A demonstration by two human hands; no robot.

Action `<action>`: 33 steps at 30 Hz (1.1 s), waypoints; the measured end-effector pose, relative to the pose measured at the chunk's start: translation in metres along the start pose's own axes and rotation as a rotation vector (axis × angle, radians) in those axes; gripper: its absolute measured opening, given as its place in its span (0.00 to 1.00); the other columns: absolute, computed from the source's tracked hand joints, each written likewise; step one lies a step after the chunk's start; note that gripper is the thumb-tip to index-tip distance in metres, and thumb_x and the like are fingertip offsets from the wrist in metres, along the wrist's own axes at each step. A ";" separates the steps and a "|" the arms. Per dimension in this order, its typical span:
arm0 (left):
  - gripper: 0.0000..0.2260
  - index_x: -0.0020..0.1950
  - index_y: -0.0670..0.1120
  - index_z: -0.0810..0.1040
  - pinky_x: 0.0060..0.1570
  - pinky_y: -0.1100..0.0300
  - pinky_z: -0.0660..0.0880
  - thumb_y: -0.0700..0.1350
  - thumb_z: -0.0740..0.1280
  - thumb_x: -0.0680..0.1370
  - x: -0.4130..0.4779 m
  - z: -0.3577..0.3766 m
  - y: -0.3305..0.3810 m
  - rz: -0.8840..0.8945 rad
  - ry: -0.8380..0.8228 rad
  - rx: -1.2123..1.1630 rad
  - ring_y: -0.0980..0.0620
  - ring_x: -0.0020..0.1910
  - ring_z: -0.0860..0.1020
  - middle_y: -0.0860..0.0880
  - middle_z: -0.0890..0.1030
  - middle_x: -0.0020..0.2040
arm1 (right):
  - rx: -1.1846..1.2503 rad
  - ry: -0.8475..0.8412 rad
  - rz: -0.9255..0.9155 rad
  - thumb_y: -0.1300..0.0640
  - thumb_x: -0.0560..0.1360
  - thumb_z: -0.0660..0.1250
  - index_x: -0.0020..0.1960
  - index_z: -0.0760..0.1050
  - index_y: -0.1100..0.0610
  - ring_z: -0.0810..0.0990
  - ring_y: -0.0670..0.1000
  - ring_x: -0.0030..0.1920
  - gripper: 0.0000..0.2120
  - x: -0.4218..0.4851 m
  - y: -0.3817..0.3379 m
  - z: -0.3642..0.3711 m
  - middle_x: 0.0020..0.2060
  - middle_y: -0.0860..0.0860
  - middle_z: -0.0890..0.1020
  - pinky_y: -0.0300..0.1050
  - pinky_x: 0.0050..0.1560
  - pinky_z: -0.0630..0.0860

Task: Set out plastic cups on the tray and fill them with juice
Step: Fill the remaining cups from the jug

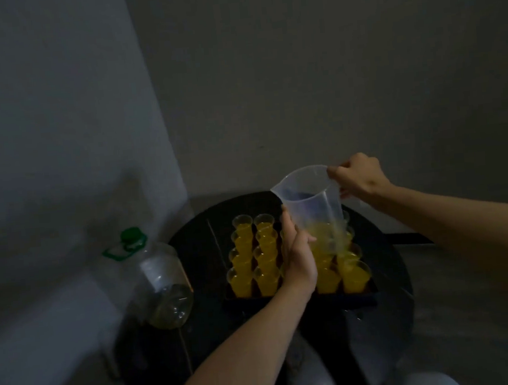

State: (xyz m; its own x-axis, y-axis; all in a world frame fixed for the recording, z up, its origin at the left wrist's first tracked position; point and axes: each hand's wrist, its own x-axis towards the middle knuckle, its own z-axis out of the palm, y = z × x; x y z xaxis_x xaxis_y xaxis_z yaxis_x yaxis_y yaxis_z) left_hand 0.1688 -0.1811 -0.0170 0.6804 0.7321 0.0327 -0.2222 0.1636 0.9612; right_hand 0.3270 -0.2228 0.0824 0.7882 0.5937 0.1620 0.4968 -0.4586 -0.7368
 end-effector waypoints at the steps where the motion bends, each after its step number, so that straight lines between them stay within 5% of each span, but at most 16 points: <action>1: 0.32 0.83 0.55 0.53 0.65 0.60 0.69 0.40 0.57 0.80 0.005 -0.011 0.006 0.014 0.027 0.011 0.49 0.77 0.63 0.49 0.61 0.81 | 0.026 -0.026 -0.014 0.53 0.77 0.65 0.47 0.81 0.70 0.84 0.60 0.41 0.18 0.005 -0.009 0.010 0.41 0.65 0.84 0.57 0.43 0.84; 4: 0.30 0.83 0.54 0.52 0.65 0.60 0.67 0.37 0.55 0.83 0.017 -0.047 0.021 0.053 0.112 0.022 0.49 0.78 0.62 0.49 0.60 0.81 | 0.049 -0.094 -0.059 0.56 0.78 0.64 0.45 0.82 0.66 0.81 0.55 0.38 0.14 0.012 -0.041 0.043 0.38 0.57 0.82 0.45 0.37 0.79; 9: 0.33 0.83 0.57 0.52 0.61 0.62 0.70 0.44 0.58 0.79 0.034 -0.101 0.039 0.094 0.208 0.071 0.52 0.72 0.69 0.51 0.62 0.80 | 0.171 -0.207 -0.109 0.56 0.76 0.65 0.44 0.84 0.62 0.84 0.60 0.46 0.12 0.035 -0.078 0.101 0.42 0.60 0.84 0.62 0.52 0.81; 13: 0.37 0.83 0.58 0.51 0.71 0.54 0.65 0.52 0.58 0.73 0.052 -0.135 0.045 0.097 0.266 0.071 0.49 0.78 0.63 0.52 0.59 0.82 | 0.244 -0.271 -0.137 0.58 0.77 0.66 0.47 0.84 0.62 0.83 0.55 0.46 0.10 0.053 -0.096 0.149 0.43 0.57 0.84 0.58 0.53 0.82; 20: 0.35 0.83 0.59 0.50 0.67 0.58 0.66 0.46 0.58 0.77 0.087 -0.182 0.028 0.087 0.376 0.105 0.52 0.76 0.63 0.52 0.58 0.82 | 0.342 -0.336 -0.134 0.59 0.76 0.67 0.48 0.84 0.65 0.83 0.59 0.49 0.10 0.080 -0.101 0.219 0.45 0.60 0.84 0.62 0.55 0.80; 24: 0.32 0.82 0.58 0.49 0.66 0.56 0.64 0.46 0.57 0.80 0.108 -0.201 0.018 0.061 0.442 0.040 0.61 0.62 0.70 0.51 0.56 0.82 | 0.378 -0.335 -0.147 0.55 0.73 0.68 0.46 0.84 0.62 0.84 0.58 0.49 0.11 0.091 -0.098 0.254 0.43 0.58 0.85 0.62 0.53 0.80; 30: 0.32 0.83 0.57 0.49 0.65 0.59 0.62 0.63 0.52 0.81 0.133 -0.217 -0.013 -0.017 0.588 -0.005 0.57 0.66 0.68 0.45 0.63 0.79 | 0.417 -0.393 -0.120 0.54 0.71 0.70 0.41 0.86 0.54 0.84 0.55 0.47 0.07 0.100 -0.081 0.303 0.40 0.54 0.86 0.59 0.53 0.82; 33: 0.45 0.83 0.52 0.53 0.65 0.60 0.62 0.70 0.56 0.69 0.142 -0.220 -0.029 -0.056 0.640 -0.051 0.59 0.64 0.69 0.48 0.64 0.79 | 0.416 -0.407 -0.124 0.58 0.75 0.69 0.50 0.85 0.53 0.84 0.49 0.47 0.08 0.101 -0.071 0.325 0.41 0.49 0.85 0.47 0.52 0.82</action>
State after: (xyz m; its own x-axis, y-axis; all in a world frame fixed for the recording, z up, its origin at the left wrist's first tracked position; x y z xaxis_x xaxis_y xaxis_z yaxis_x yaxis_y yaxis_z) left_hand 0.1179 0.0634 -0.1002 0.1446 0.9686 -0.2024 -0.2415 0.2329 0.9420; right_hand 0.2535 0.0845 -0.0619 0.4898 0.8698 0.0589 0.3272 -0.1208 -0.9372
